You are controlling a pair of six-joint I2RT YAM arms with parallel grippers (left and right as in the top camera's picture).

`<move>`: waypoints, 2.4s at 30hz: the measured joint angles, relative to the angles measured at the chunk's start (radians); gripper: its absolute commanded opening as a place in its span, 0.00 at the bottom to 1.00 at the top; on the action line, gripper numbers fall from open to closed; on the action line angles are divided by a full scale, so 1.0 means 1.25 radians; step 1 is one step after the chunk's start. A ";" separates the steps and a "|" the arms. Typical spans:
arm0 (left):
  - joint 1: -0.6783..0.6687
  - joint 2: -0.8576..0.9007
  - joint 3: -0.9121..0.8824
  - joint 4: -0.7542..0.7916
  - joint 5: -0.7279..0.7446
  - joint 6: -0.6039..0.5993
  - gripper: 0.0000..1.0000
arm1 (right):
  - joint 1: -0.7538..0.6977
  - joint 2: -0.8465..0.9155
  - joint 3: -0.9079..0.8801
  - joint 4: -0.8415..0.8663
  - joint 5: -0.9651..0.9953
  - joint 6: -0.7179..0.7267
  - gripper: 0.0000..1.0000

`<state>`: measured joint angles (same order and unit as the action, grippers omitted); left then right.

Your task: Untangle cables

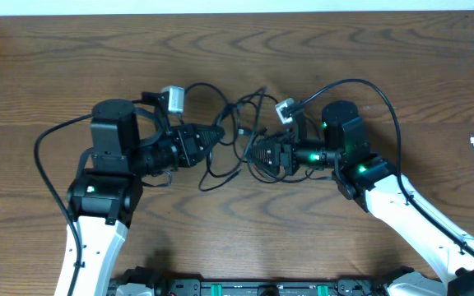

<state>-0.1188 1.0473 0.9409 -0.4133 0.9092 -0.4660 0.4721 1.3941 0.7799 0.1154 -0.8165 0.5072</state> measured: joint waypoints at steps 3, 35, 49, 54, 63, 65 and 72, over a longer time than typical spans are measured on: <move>-0.022 0.000 0.000 0.000 0.007 0.009 0.08 | 0.007 0.000 0.000 0.046 0.014 0.041 0.64; -0.058 0.021 0.000 0.009 -0.002 0.049 0.08 | 0.005 0.005 -0.008 0.204 0.043 0.228 0.66; -0.066 0.051 0.000 0.005 -0.109 0.066 0.08 | 0.006 0.005 -0.008 0.087 0.015 0.229 0.91; -0.068 0.059 0.000 -0.001 -0.162 0.067 0.08 | 0.006 0.004 -0.007 0.009 0.009 0.198 0.88; -0.069 0.061 0.000 -0.020 -0.167 0.081 0.08 | 0.005 0.004 -0.007 0.116 0.011 0.216 0.83; -0.069 0.061 0.000 -0.012 -0.141 0.081 0.08 | 0.005 0.004 -0.007 0.114 0.030 0.225 0.83; -0.069 0.062 0.000 0.051 0.012 0.083 0.08 | 0.032 0.003 -0.005 0.030 0.190 0.244 0.87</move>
<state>-0.2050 1.1252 0.9405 -0.3492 0.9237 -0.3618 0.5117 1.3979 0.7738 0.1528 -0.5789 0.8127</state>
